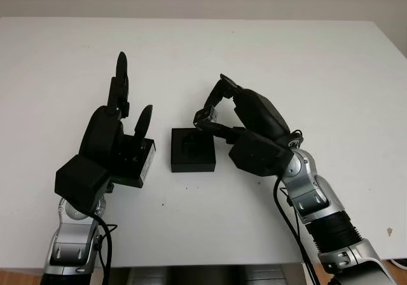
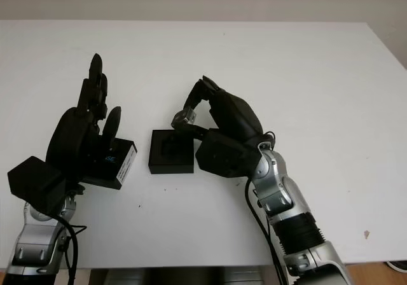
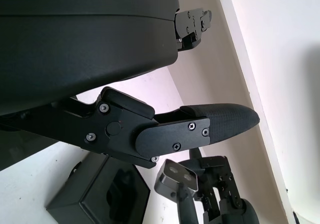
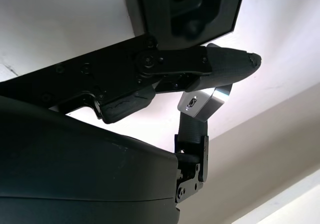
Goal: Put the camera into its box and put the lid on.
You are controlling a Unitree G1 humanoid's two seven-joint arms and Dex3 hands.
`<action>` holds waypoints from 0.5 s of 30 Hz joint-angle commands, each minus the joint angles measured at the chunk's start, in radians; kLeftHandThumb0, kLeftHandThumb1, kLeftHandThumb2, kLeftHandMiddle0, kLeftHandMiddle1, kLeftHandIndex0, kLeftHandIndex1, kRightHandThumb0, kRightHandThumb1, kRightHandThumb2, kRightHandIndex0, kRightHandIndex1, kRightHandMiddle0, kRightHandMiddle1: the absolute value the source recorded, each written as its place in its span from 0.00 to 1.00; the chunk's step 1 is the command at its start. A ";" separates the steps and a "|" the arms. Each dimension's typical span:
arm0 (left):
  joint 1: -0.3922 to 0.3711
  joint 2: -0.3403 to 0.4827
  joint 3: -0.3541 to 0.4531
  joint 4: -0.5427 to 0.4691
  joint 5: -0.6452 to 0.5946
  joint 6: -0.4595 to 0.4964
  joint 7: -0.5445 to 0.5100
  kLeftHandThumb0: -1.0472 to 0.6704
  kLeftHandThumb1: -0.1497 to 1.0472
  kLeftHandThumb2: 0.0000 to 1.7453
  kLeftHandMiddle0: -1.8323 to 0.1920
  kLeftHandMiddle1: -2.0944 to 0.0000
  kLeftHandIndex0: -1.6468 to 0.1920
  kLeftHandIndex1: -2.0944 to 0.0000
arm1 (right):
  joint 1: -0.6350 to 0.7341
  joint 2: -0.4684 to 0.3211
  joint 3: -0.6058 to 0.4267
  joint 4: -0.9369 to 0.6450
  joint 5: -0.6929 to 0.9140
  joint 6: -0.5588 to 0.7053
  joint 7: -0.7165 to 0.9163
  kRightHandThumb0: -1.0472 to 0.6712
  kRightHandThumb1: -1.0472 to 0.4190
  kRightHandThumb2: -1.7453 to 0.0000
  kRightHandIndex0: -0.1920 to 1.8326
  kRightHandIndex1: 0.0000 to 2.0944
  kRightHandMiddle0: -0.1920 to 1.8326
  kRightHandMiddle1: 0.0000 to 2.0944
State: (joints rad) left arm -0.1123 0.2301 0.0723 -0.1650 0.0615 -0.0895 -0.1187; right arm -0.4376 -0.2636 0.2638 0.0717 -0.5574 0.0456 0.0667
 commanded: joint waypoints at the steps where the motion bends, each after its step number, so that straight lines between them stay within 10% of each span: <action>1: 0.005 -0.007 -0.003 -0.019 -0.002 0.004 0.003 0.17 1.00 0.35 1.00 1.00 1.00 1.00 | 0.018 0.011 0.005 -0.061 -0.011 0.034 0.011 0.25 0.00 0.79 0.22 0.00 0.16 0.98; 15: 0.000 -0.009 -0.005 -0.007 0.002 -0.005 0.013 0.17 1.00 0.35 1.00 1.00 1.00 1.00 | 0.050 0.028 -0.004 -0.130 0.031 0.027 0.036 0.30 0.00 0.84 0.22 0.00 0.13 0.92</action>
State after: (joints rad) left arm -0.1124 0.2228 0.0668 -0.1649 0.0625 -0.0905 -0.1091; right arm -0.3924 -0.2427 0.2662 -0.0544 -0.5392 0.0904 0.1092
